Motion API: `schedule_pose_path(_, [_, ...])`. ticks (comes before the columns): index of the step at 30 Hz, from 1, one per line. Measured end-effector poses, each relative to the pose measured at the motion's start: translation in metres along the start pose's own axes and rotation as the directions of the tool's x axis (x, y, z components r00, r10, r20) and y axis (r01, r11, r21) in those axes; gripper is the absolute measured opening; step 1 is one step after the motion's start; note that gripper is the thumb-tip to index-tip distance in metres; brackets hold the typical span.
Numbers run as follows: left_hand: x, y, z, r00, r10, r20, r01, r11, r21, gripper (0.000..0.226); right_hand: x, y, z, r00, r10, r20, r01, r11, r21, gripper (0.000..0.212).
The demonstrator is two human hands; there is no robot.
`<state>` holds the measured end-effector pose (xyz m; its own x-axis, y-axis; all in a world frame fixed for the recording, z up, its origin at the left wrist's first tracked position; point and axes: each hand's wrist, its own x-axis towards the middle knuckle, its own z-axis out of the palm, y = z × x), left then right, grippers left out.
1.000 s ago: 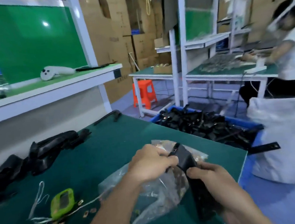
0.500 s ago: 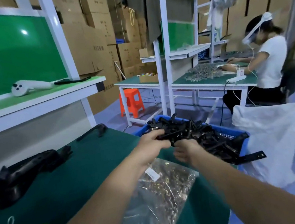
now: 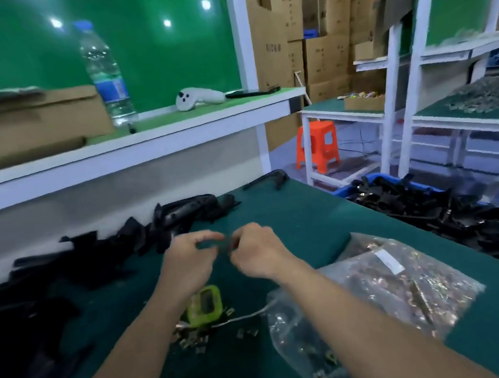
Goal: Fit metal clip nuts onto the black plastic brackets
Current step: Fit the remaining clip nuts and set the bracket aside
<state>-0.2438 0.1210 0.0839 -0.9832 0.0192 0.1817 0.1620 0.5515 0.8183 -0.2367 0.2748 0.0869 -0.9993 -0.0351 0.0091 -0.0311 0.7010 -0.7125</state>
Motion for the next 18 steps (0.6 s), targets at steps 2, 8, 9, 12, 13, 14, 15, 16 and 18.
schedule_pose_path(2, [-0.022, -0.038, -0.043, 0.992, -0.057, -0.109, 0.061, 0.997, 0.037, 0.044, 0.005, -0.028, 0.038, 0.99, -0.079, 0.116, 0.084, 0.996, -0.033, 0.015])
schedule_pose_path(8, [-0.111, -0.131, -0.143, 0.873, -0.341, -0.348, 0.352, 0.935, -0.036, 0.032, 0.021, -0.094, 0.149, 0.884, -0.23, 0.407, 0.285, 0.955, -0.078, 0.062])
schedule_pose_path(9, [-0.126, -0.139, -0.154, 0.852, -0.38, -0.36, 0.382, 0.922, -0.068, 0.029, 0.024, -0.103, 0.164, 0.871, -0.242, 0.427, 0.304, 0.949, -0.084, 0.068])
schedule_pose_path(12, [-0.161, -0.151, -0.171, 0.841, -0.405, -0.358, 0.421, 0.906, -0.036, 0.025, 0.034, -0.129, 0.203, 0.853, -0.268, 0.447, 0.356, 0.926, -0.124, 0.081])
schedule_pose_path(13, [-0.17, -0.152, -0.171, 0.854, -0.423, -0.303, 0.44, 0.898, -0.013, 0.021, 0.038, -0.136, 0.214, 0.858, -0.269, 0.438, 0.355, 0.926, -0.126, 0.083])
schedule_pose_path(14, [-0.177, -0.152, -0.168, 0.868, -0.446, -0.22, 0.456, 0.89, -0.004, 0.018, 0.042, -0.142, 0.225, 0.866, -0.264, 0.425, 0.345, 0.93, -0.126, 0.083])
schedule_pose_path(15, [-0.183, -0.151, -0.164, 0.881, -0.457, -0.126, 0.461, 0.888, 0.003, 0.024, 0.046, -0.148, 0.234, 0.876, -0.254, 0.411, 0.329, 0.936, -0.122, 0.083])
schedule_pose_path(16, [-0.187, -0.151, -0.159, 0.889, -0.456, -0.037, 0.456, 0.89, -0.007, 0.034, 0.05, -0.154, 0.243, 0.885, -0.246, 0.396, 0.315, 0.941, -0.12, 0.085])
schedule_pose_path(18, [-0.191, -0.153, -0.149, 0.902, -0.427, 0.066, 0.425, 0.904, 0.047, 0.05, 0.059, -0.164, 0.255, 0.901, -0.24, 0.361, 0.318, 0.932, -0.175, 0.096])
